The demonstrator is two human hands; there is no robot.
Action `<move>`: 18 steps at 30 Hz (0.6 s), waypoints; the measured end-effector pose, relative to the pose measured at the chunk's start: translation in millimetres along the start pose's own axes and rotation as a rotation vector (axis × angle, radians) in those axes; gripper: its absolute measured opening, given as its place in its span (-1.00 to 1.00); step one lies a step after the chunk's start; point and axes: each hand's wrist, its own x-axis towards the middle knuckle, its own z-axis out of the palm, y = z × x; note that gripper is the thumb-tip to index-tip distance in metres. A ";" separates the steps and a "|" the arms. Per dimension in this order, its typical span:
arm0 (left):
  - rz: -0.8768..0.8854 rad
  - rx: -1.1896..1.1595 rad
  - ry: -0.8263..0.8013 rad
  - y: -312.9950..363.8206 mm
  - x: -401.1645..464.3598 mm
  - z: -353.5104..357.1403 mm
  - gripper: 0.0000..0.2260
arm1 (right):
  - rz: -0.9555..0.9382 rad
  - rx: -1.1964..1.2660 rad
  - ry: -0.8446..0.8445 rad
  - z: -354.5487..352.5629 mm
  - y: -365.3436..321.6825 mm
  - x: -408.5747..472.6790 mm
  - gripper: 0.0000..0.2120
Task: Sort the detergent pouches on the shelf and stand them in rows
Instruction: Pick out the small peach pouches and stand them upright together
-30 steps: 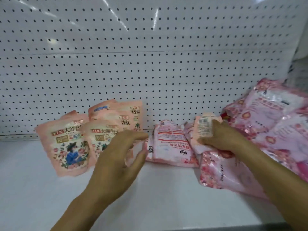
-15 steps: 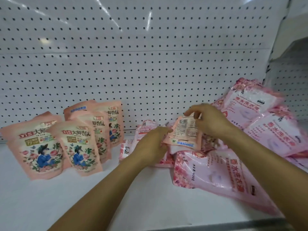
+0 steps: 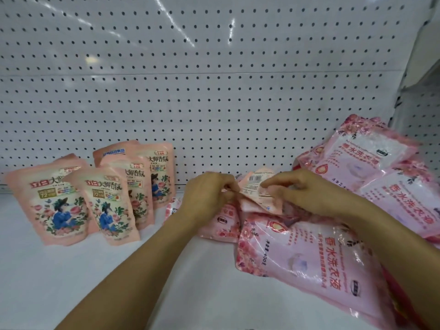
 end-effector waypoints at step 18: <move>-0.394 -0.302 0.706 -76.5 -131.8 -146.9 -0.88 | -0.241 -0.422 -0.106 101.5 -64.2 24.2 -0.52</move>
